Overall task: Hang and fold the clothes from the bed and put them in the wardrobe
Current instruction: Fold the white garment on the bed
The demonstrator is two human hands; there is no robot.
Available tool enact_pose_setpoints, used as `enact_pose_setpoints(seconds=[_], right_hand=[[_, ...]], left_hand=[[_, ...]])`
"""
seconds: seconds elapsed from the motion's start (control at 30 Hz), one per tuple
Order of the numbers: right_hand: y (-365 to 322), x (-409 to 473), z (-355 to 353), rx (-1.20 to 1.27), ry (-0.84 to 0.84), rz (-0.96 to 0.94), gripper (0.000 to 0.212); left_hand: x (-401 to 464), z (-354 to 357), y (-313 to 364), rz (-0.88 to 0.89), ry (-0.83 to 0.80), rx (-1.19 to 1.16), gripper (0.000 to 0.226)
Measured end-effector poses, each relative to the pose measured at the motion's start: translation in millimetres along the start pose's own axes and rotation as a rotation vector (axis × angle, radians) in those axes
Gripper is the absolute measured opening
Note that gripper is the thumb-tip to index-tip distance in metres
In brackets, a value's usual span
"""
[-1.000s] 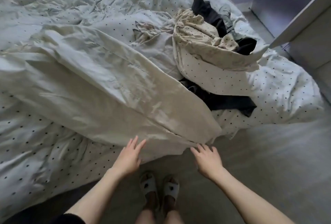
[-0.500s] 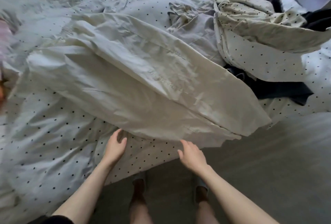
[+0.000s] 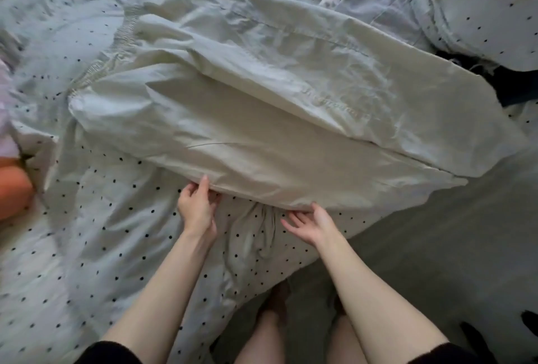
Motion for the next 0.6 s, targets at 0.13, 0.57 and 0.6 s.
enact_pose_setpoints(seconds=[0.13,0.57,0.6], right_hand=[[6,0,9,0.221,0.021,0.018,0.045],[-56,-96,-30,0.633,0.170,-0.155,0.044],[-67,-107,-31,0.599,0.211,-0.175,0.044]], left_hand=[[1,-6,12,0.027,-0.046,0.032,0.012],[-34,30,86,0.306,-0.071,0.113,0.025],[-41,41,94,0.326,-0.078,0.095,0.024]])
Point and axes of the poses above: each hand's wrist, its own x-axis towards the middle knuckle, its own z-axis out of the palm, y = z × x, the point moved 7 cm from there along x, towards the middle knuckle, and after that the axes turned 1 degree about -y, right-handed, at the moved point
